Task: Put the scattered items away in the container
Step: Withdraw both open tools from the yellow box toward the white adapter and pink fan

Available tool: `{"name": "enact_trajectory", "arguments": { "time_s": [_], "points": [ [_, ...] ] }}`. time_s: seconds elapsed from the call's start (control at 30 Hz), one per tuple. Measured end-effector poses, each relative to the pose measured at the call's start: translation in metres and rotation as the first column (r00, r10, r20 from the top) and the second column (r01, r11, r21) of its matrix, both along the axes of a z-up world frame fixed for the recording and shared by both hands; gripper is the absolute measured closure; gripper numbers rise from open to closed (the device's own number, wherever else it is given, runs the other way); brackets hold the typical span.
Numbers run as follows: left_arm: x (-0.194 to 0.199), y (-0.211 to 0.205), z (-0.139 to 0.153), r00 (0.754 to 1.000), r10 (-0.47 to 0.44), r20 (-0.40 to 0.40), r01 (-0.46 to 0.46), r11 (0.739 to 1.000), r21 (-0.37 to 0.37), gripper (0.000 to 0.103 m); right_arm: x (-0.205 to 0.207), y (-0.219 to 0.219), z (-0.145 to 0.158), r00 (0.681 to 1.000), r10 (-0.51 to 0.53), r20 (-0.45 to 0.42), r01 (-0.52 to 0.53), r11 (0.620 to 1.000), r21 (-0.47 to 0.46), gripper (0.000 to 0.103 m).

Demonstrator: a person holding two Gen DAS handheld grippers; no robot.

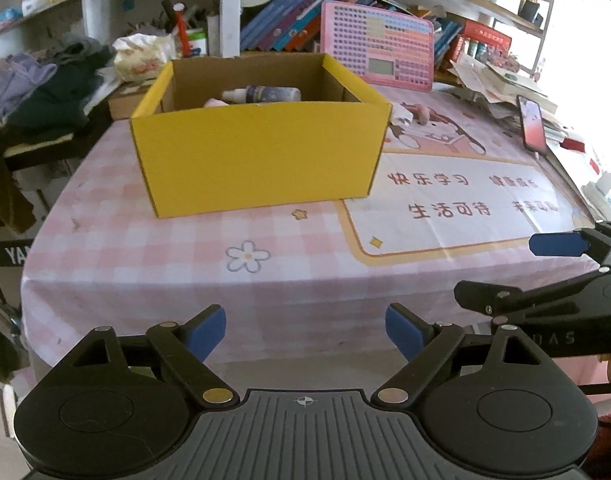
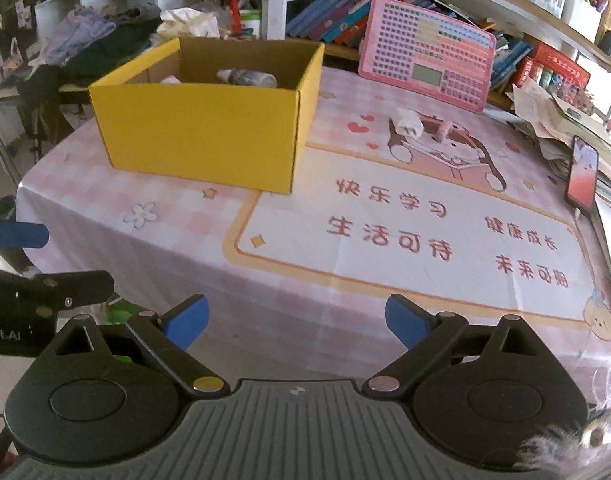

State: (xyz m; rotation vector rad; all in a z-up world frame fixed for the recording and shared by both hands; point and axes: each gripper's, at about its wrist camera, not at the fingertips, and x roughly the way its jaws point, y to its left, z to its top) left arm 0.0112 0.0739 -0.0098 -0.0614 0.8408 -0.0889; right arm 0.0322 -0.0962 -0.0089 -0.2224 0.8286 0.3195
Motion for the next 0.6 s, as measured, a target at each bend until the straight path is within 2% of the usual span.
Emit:
{"name": "enact_trajectory", "arguments": {
  "time_s": [0.6],
  "points": [
    [0.027,-0.037,-0.004,0.989,-0.144,-0.030,0.144,0.990,-0.003,0.013,0.009,-0.034,-0.002,0.993,-0.113,-0.018,0.113,0.994,-0.009,0.005]
  ]
}}
